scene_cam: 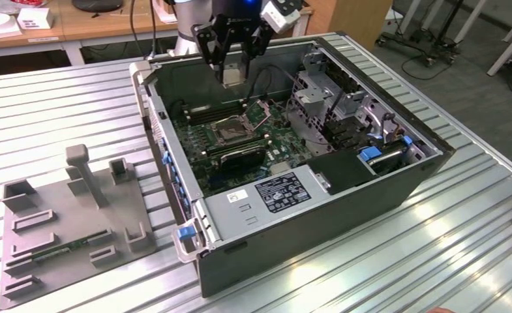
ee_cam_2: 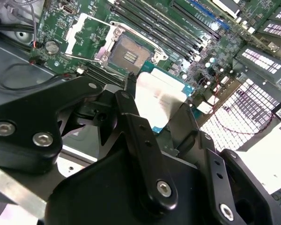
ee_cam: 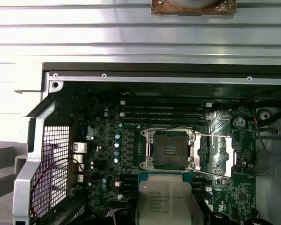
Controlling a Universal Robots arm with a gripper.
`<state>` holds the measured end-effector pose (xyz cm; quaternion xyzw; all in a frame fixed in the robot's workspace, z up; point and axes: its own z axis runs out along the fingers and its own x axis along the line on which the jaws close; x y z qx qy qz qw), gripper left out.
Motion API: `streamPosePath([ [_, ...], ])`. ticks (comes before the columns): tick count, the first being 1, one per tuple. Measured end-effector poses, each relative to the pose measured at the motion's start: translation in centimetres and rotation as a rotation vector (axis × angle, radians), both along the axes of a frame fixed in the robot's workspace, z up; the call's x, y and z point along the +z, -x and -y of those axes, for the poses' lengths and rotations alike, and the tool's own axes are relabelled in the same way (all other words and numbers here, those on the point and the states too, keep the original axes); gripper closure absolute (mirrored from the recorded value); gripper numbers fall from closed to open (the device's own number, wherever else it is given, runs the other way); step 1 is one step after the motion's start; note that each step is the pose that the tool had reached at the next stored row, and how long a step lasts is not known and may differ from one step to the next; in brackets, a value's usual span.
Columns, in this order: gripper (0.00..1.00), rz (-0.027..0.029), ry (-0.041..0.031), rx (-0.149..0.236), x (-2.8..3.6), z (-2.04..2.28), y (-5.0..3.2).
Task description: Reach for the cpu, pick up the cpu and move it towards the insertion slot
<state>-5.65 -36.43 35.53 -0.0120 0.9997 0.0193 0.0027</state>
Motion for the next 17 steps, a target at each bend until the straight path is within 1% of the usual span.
streamPosePath([
  [12,0.47,0.0000,0.0000,0.000,0.00,-0.01,-0.02],
  [17,0.47,0.0000,0.0000,0.000,-0.02,-0.01,-0.45],
])
